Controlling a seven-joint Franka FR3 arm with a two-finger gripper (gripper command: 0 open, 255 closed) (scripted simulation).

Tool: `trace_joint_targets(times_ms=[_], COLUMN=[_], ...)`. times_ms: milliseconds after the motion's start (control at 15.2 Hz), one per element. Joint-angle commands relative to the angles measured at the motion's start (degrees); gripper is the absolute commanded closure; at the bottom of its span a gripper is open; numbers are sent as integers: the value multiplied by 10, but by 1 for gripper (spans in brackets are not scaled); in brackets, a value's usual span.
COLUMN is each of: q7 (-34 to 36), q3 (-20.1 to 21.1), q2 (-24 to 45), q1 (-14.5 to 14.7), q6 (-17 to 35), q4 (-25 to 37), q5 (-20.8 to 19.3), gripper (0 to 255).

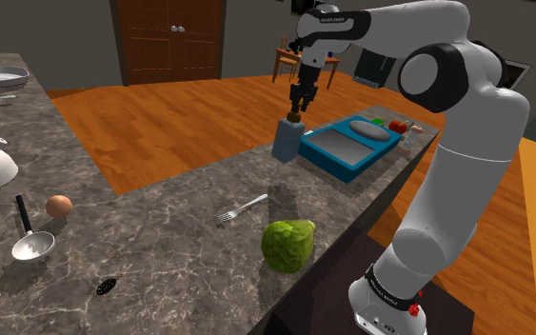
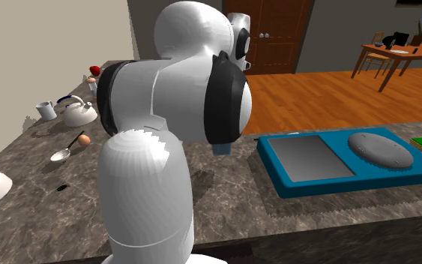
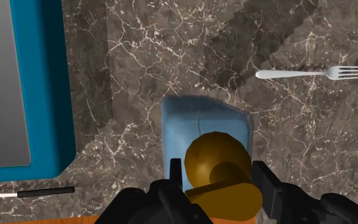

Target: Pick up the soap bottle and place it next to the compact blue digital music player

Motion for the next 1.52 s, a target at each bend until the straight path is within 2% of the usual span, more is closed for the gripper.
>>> trace_joint_targets(times_ms=[0, 858, 1452], q7=[1, 5, -97], q3=[0, -2, -45], q2=[0, 19, -54], q1=[-1, -8, -62], q6=[-17, -119, -99], q4=[17, 137, 39], q5=[0, 4, -18], gripper=[255, 255, 255])
